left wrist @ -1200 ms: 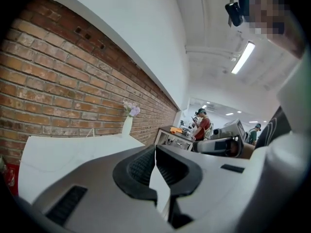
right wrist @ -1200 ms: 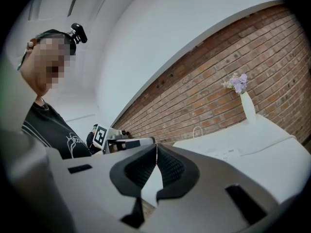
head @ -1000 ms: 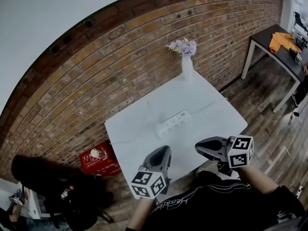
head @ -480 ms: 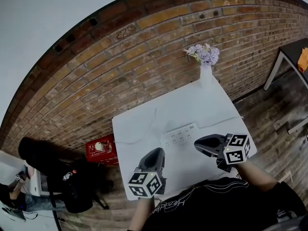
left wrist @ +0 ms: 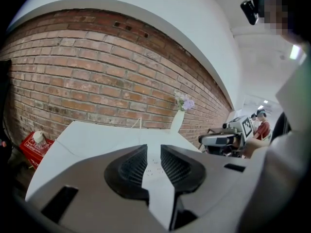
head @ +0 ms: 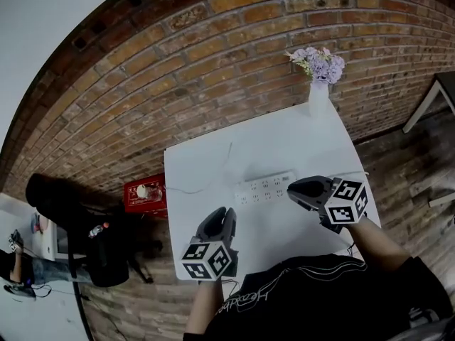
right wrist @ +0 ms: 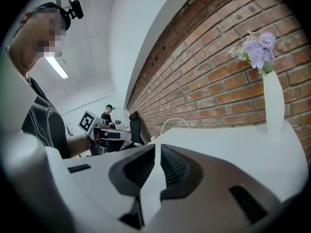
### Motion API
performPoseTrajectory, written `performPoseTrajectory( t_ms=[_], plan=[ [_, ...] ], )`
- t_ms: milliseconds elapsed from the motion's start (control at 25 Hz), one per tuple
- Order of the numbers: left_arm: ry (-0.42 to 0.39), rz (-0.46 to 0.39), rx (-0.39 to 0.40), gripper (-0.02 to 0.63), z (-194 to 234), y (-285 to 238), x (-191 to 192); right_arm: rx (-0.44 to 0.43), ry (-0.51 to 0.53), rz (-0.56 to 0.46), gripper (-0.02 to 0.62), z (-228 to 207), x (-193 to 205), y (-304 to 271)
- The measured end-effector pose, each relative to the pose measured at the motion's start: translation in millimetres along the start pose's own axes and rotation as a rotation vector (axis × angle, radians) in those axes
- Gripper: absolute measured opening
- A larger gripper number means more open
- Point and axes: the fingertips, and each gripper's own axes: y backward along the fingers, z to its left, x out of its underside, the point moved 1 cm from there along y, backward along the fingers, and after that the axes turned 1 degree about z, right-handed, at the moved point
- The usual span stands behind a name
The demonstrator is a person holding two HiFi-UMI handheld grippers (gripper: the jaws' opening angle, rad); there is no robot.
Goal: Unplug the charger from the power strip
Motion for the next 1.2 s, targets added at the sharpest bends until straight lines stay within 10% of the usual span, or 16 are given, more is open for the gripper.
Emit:
performPoseTrajectory(
  t_ms=[680, 1200],
  plan=[
    [0.047, 0.128, 0.025, 0.127, 33.8, -63.8, 45.5, 0.196, 0.229, 0.338, 0.164, -85.9, 85.6, -56.4],
    [0.046, 0.123, -0.062, 0.235, 53.6, -101.7, 53.3, 0.219, 0.279, 0.362, 0.167, -95.4, 107.5, -69.1]
  ],
)
